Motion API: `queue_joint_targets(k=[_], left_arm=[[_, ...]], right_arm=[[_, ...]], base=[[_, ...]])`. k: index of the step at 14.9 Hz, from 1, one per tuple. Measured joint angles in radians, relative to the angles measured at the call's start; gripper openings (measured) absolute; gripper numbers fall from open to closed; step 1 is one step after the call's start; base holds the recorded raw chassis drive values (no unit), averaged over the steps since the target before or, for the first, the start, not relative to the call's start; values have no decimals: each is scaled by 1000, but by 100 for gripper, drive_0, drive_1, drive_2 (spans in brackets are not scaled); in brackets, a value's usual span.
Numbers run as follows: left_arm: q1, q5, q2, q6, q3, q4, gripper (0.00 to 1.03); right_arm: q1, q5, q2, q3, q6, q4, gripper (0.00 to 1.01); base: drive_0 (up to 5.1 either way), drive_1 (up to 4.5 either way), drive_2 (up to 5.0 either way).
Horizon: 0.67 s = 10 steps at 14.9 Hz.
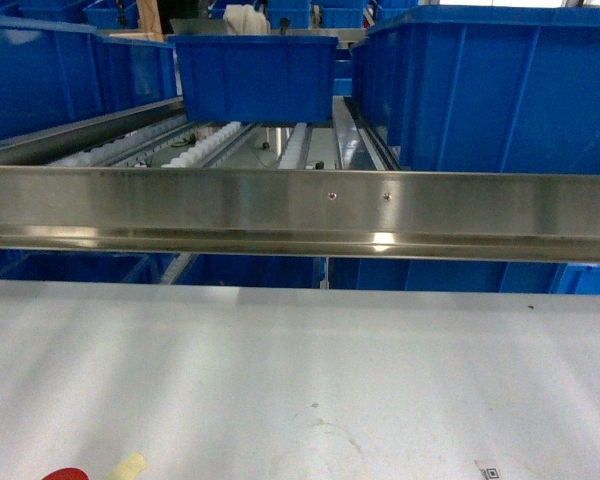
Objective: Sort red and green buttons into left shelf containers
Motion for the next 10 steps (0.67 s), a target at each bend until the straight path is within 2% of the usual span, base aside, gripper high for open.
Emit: queue_joint_targets(k=[1, 2, 3, 5, 8, 10], left_arm=[[21, 31, 22, -3, 0, 48, 98], [75, 76, 129, -5, -1, 167, 98], [86, 87, 248, -7, -1, 261, 98], [51, 93, 454, -6, -3, 475, 98], [-43, 53, 803, -3, -3, 772, 98], [-101, 41, 970, -4, -2, 898, 98]], right_arm=[[-16, -2, 68, 0, 0, 121, 98], [-42, 15, 225, 0, 3, 266, 98], [-61, 27, 386, 0, -1, 412, 98], [-114, 26, 644, 0, -14, 661, 98], [-200, 19, 1002, 13, -39, 912, 98], [-247, 17, 1184, 39, -65, 1012, 98]], base=[[0, 0, 0], [0, 0, 0], [0, 0, 0], [0, 0, 0], [0, 0, 0], [0, 0, 0]])
